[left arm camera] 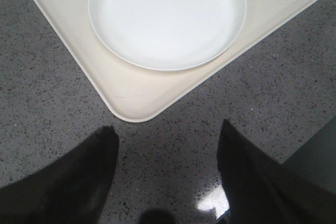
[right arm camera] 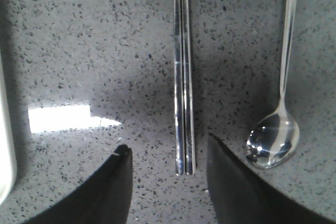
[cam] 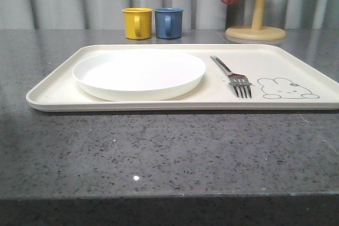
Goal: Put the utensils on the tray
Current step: 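Move the right gripper back to the steel chopsticks and grasp them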
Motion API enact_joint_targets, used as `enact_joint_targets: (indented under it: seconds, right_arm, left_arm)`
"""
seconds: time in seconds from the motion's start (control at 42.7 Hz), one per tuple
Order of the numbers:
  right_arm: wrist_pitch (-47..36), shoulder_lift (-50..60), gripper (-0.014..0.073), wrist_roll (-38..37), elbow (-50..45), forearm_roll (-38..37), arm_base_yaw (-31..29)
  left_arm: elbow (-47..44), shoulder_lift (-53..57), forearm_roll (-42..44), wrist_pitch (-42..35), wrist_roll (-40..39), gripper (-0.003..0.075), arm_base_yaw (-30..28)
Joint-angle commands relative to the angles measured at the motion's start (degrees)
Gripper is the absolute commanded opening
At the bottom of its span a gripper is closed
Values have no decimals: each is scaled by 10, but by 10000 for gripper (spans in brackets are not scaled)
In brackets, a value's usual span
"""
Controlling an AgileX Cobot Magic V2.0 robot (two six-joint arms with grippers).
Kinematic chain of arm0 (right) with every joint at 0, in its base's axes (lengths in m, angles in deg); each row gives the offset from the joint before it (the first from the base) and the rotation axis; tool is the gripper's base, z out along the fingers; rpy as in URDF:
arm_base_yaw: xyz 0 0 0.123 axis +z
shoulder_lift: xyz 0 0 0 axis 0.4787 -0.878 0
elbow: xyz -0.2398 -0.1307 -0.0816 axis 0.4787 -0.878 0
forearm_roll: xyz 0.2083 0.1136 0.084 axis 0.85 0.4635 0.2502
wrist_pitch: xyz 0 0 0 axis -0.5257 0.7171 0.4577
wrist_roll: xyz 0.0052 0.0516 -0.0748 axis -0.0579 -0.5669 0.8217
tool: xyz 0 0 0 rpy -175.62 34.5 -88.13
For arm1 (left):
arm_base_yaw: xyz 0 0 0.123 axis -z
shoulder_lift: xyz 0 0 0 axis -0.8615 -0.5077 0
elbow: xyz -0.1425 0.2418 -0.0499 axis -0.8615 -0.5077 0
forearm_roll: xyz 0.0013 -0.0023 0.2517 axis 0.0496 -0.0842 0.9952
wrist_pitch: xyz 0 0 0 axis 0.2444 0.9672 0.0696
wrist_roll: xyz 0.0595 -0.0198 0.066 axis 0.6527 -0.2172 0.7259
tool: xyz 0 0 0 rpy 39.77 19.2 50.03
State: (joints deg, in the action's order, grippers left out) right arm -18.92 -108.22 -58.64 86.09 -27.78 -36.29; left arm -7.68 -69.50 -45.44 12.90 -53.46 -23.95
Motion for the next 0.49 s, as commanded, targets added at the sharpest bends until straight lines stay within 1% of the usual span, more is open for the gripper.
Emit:
enact_joint_targets:
  seconds: [0.0, 0.468]
  right_arm:
    - [-23, 4, 362, 35, 12, 31, -25]
    - [-50, -75, 362, 42, 12, 29, -27]
  left_arm:
    - [15, 3, 0, -33, -5, 417, 4]
    - [15, 3, 0, -33, -5, 417, 4]
